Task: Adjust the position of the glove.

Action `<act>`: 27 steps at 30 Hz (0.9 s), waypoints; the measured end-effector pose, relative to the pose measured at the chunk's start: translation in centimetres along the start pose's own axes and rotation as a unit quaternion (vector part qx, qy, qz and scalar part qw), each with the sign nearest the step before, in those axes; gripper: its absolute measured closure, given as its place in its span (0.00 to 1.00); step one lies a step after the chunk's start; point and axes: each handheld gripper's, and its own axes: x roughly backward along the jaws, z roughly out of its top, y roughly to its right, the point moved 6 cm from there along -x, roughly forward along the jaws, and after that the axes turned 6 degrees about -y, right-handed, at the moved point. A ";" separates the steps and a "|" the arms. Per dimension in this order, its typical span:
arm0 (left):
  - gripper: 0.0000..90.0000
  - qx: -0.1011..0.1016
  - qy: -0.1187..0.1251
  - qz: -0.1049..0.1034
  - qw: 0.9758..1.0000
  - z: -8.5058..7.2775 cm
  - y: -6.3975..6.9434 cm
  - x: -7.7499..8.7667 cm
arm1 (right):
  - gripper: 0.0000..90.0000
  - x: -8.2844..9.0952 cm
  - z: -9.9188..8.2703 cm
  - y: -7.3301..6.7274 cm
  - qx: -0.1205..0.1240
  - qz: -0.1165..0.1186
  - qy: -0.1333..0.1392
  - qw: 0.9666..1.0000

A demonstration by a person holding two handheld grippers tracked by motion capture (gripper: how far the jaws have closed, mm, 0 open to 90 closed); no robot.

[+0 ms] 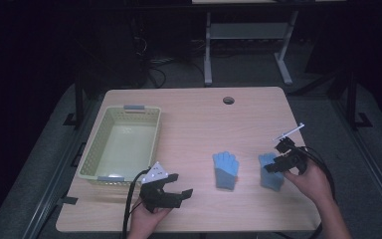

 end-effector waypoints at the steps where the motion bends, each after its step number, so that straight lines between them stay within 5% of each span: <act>1: 0.24 0.000 -0.001 -0.001 1.000 -0.1 0.0 0.0 | 0.56 -0.1 -0.1 0.1 0.001 0.000 -0.003 1.000; 13: 0.24 0.005 -0.003 -0.005 1.000 -0.2 0.0 -0.2 | 0.66 -2.1 -1.1 0.9 -0.003 -0.013 -0.053 0.999; 27: 0.24 0.004 -0.001 -0.006 1.000 -0.1 0.2 -0.1 | 0.82 -2.3 -1.2 0.5 0.008 -0.040 -0.057 0.998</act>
